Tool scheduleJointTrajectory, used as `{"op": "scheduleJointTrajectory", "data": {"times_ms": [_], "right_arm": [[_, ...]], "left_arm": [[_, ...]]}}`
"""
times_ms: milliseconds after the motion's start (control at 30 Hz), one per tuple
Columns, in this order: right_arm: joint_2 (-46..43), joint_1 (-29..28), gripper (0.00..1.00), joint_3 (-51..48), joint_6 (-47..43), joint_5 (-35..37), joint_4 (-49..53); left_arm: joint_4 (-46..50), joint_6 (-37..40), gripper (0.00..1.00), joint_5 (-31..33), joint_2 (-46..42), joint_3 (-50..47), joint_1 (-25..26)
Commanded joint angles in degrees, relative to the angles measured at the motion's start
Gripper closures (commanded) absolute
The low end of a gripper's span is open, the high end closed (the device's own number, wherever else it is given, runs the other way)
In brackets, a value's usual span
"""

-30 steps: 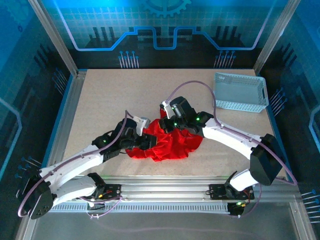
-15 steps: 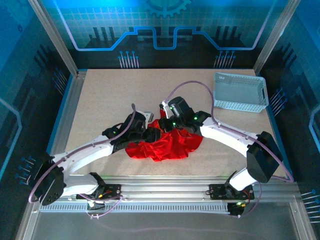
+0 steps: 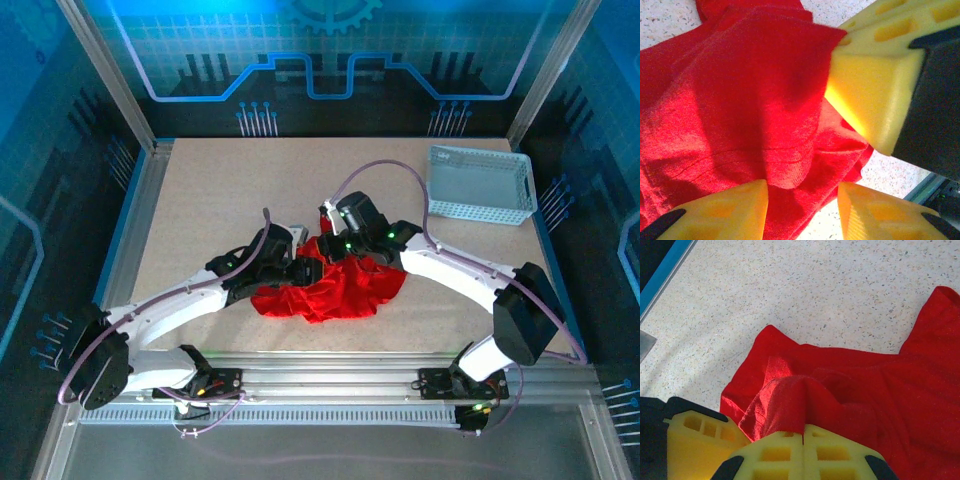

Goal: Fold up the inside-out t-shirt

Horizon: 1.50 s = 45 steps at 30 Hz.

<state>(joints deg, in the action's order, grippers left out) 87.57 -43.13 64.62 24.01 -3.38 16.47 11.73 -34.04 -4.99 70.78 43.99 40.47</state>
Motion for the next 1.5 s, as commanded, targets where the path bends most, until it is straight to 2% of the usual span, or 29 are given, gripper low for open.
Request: {"op": "scheduleJointTrajectory", "data": {"times_ms": [0, 200, 333, 467, 767, 967, 1233, 1367, 1467], "right_arm": [[0.25, 0.47, 1.0, 2.08, 0.24, 0.93, 0.62], [0.14, 0.51, 1.0, 2.26, 0.32, 0.35, 0.49], [-0.53, 0.47, 1.0, 1.59, 0.67, 0.34, -0.11], [-0.91, 0.47, 1.0, 1.23, 0.55, 0.3, -0.04], [-0.66, 0.37, 1.0, 0.68, 0.5, 0.47, -0.47], [-0.12, 0.23, 1.0, 0.6, 0.36, 0.45, -0.82], [-0.29, -0.27, 1.0, 0.59, -0.08, 1.55, -0.21], [-0.05, -0.05, 1.0, 0.72, 0.25, 3.14, 0.69], [1.43, 0.86, 1.0, 2.9, 1.06, 3.9, 2.94]], "left_arm": [[0.82, -2.62, 0.55, -1.31, -1.72, -1.61, 0.51], [0.92, -2.46, 0.51, -0.25, -0.75, -1.54, 0.74], [1.71, -2.54, 0.48, 2.87, 0.15, -0.94, 0.58], [1.42, -2.02, 0.47, 1.93, 2.86, 1.08, 0.49], [-1.96, -1.64, 0.64, -0.23, 2.46, 1.55, 0.56], [-1.63, -1.88, 0.7, 0.73, 2.16, 1.47, 0.49], [-1.79, -2.31, 0.87, 1.78, 2.89, 1.98, 0.53], [-1.98, -2.06, 0.99, 1.71, 1.99, 1.56, 0.55], [-4.43, -1.79, 1.0, 1.05, -1.37, -0.77, 0.93]]}}
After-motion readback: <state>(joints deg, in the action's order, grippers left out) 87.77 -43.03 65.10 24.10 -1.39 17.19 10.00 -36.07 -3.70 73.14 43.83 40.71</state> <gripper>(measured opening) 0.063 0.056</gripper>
